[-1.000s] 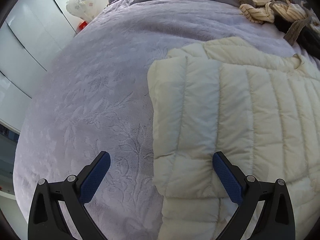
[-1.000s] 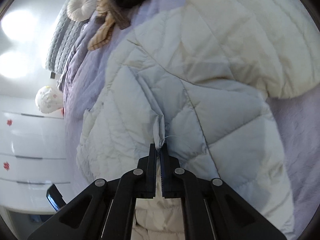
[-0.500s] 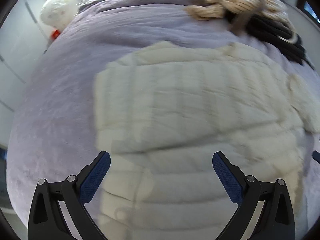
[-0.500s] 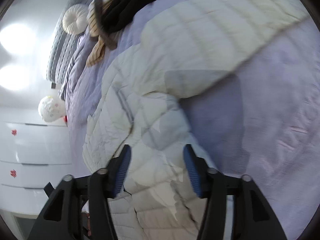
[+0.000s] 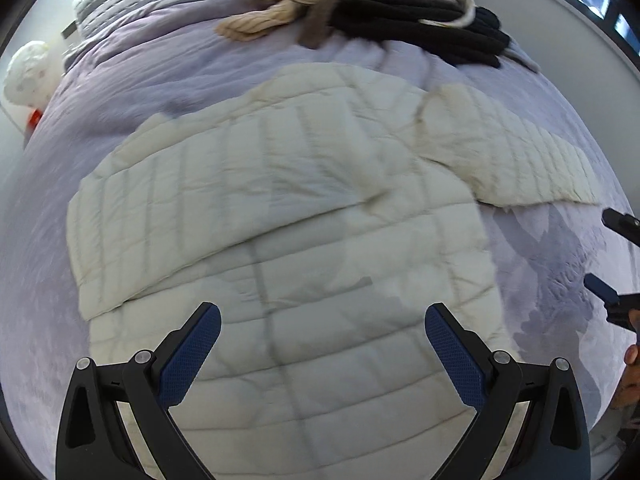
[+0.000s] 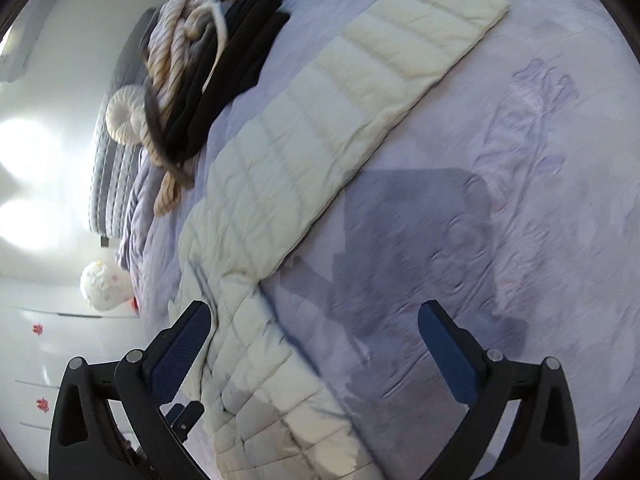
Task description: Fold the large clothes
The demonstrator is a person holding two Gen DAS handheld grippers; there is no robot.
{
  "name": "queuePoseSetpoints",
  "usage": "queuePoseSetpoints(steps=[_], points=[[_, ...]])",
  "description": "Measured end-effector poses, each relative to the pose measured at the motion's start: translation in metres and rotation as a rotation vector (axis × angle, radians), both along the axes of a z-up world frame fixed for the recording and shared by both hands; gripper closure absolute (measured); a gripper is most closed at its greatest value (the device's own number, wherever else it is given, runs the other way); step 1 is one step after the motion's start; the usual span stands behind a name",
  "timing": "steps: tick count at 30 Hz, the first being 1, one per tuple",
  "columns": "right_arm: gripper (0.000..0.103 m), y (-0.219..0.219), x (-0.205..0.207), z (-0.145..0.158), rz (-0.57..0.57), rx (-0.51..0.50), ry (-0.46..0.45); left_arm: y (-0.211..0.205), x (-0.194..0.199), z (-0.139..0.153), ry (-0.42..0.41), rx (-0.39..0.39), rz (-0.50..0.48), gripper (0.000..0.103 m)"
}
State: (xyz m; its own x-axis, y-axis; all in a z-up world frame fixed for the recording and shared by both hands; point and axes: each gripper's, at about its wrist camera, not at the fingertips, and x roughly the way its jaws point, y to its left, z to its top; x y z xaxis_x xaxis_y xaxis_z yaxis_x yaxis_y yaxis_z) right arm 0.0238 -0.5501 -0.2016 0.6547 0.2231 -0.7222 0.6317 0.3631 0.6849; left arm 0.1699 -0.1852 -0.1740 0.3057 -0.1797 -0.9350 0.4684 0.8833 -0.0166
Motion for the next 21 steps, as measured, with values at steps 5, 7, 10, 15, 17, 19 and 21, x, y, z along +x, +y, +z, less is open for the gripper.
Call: queuePoseSetpoints(steps=[5, 7, 10, 15, 17, 19, 21], points=[[0.0, -0.026, -0.011, -0.002, -0.07, -0.054, -0.016, -0.025, -0.005, -0.005, 0.016, -0.001, -0.031, 0.001], [0.0, -0.037, -0.009, -0.006, -0.073, -0.043, -0.003, -0.034, -0.006, -0.008, 0.024, -0.002, -0.04, 0.001], [0.0, -0.059, -0.006, -0.017, -0.108, 0.015, -0.001, -0.041, -0.007, -0.01, 0.024, -0.004, -0.046, 0.001], [0.0, -0.093, 0.007, -0.037, -0.173, 0.114, -0.075, -0.049, -0.004, -0.013, 0.037, -0.011, -0.061, 0.001], [0.0, -0.104, 0.012, -0.043, -0.203, 0.147, -0.117, -0.051, -0.003, -0.015, 0.04, -0.016, -0.08, 0.001], [0.0, -0.112, 0.018, -0.049, -0.228, 0.189, -0.155, -0.052, -0.003, -0.018, 0.043, -0.012, -0.094, 0.001], [0.0, -0.12, 0.027, -0.056, -0.258, 0.243, -0.2, -0.052, -0.001, -0.021, 0.051, -0.01, -0.093, 0.001]])
